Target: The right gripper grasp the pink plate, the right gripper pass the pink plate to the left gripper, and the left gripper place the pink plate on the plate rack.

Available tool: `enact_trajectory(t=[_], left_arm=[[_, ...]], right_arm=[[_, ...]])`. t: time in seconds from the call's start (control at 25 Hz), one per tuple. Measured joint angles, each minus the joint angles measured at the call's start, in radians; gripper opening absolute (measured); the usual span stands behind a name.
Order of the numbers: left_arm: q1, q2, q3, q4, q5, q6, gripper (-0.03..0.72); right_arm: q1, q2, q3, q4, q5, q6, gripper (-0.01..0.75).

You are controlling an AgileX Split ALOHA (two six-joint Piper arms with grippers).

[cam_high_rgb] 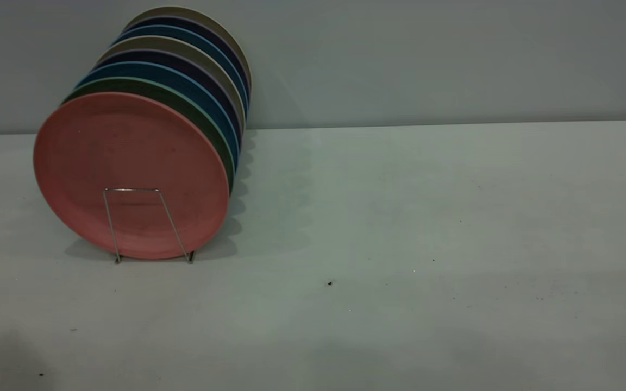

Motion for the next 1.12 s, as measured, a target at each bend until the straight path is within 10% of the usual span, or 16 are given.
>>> enact_trajectory(t=[0.72, 1.12], left_arm=[[0.000, -0.485, 0.770, 0.110, -0.023, -0.466, 0.445], [0.000, -0.755, 0.840, 0.110, -0.059, -0.497, 0.445]], right_arm=[[0.117, 0.000, 0.000, 0.001, -0.003, 0.003, 0.413], [0.117, 0.000, 0.000, 0.001, -0.003, 0.003, 0.413]])
